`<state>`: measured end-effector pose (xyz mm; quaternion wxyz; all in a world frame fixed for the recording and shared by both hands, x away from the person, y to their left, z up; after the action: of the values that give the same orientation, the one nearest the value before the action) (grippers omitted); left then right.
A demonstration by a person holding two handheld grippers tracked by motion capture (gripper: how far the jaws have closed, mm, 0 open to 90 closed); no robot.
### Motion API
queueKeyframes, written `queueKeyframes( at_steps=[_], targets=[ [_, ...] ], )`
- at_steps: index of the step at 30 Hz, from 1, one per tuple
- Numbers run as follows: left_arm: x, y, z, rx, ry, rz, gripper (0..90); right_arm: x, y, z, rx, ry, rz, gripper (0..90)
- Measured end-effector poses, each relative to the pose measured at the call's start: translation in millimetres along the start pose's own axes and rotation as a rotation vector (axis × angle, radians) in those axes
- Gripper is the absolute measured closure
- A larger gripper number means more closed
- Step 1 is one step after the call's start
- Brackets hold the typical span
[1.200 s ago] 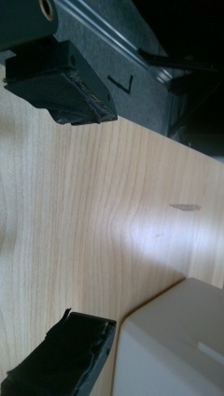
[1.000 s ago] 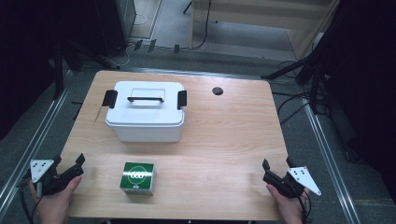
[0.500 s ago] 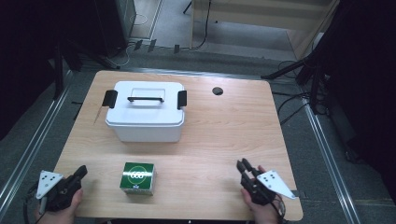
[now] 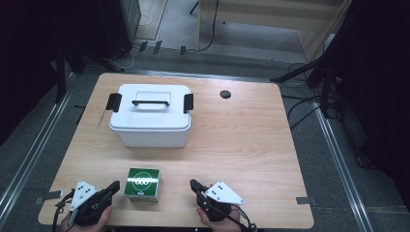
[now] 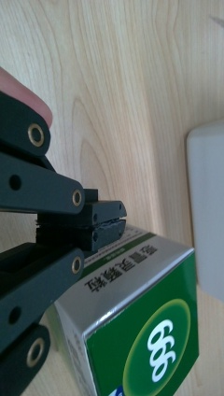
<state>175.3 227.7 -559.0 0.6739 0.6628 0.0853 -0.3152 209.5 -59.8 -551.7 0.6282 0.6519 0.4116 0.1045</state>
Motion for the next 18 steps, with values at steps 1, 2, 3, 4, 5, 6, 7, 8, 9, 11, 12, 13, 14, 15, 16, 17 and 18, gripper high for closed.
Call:
queueKeyframes(
  at_steps=[1,2,3,4,5,6,7,8,9,11,12,13,14,15,16,17,18],
  targets=[
    [1.6,0.3,1.6,-0.007,-0.011,-0.006,90.0,9.9,2.1,-11.0,0.020,0.043,-0.012,90.0],
    [1.6,0.3,1.6,-0.007,-0.011,-0.006,90.0,12.8,2.6,-14.8,0.019,0.057,-0.014,90.0],
    [2.9,0.1,4.0,-0.006,-0.020,-0.014,90.0,16.8,3.1,-19.9,0.025,0.075,-0.020,90.0],
    [3.5,-0.1,5.3,-0.002,-0.024,-0.018,90.0,20.9,3.3,-24.7,0.023,0.089,-0.028,90.0],
    [3.5,-0.1,5.3,-0.002,-0.024,-0.018,90.0,20.9,3.3,-24.7,0.023,0.089,-0.028,90.0],
    [4.8,-0.2,8.1,0.006,-0.031,-0.025,90.0,28.4,3.0,-33.6,0.010,0.099,-0.040,90.0],
    [4.8,-0.2,8.1,0.006,-0.031,-0.025,90.0,28.4,3.0,-33.6,0.010,0.099,-0.040,90.0],
    [5.3,-0.1,9.7,0.014,-0.035,-0.027,90.0,31.8,2.7,-37.5,0.012,0.105,-0.049,90.0],
    [5.6,0.1,10.8,0.012,-0.038,-0.026,90.0,35.7,2.6,-41.0,0.016,0.107,-0.054,90.0],
    [6.9,0.5,13.2,0.016,-0.046,-0.029,90.0,40.6,2.2,-45.0,0.028,0.108,-0.066,90.0],
    [7.7,0.9,14.8,0.014,-0.048,-0.029,90.0,43.1,1.8,-46.3,0.024,0.101,-0.072,90.0],
    [8.3,1.1,15.5,0.015,-0.051,-0.028,90.0,45.9,1.1,-47.8,0.031,0.096,-0.080,90.0],
    [9.1,1.4,16.8,0.016,-0.058,-0.030,90.0,48.8,0.1,-48.4,0.032,0.092,-0.091,90.0],
    [9.8,1.8,18.3,0.017,-0.060,-0.030,90.0,48.8,0.1,-48.4,0.032,0.092,-0.091,90.0],
    [10.9,2.3,20.8,0.020,-0.070,-0.033,90.0,49.9,-0.4,-48.6,0.032,0.092,-0.095,90.0],
    [11.8,2.7,22.4,0.023,-0.066,-0.034,90.0,50.7,-0.9,-48.6,0.030,0.094,-0.103,90.0],
    [13.0,3.5,24.4,0.028,-0.069,-0.036,90.0,50.8,-1.0,-48.1,0.030,0.084,-0.103,90.0]
  ],
)
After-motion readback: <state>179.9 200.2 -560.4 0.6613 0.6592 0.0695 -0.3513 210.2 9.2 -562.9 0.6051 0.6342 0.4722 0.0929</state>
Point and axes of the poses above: each handheld gripper's, and its own axes: x roughly forward along the jaws, y roughly out of its top, z roughly to its right, the point moved 5 cm from there along x, roughly forward along the jaws, and after that the axes turned 3 degrees about x, right-handed, at the moved point
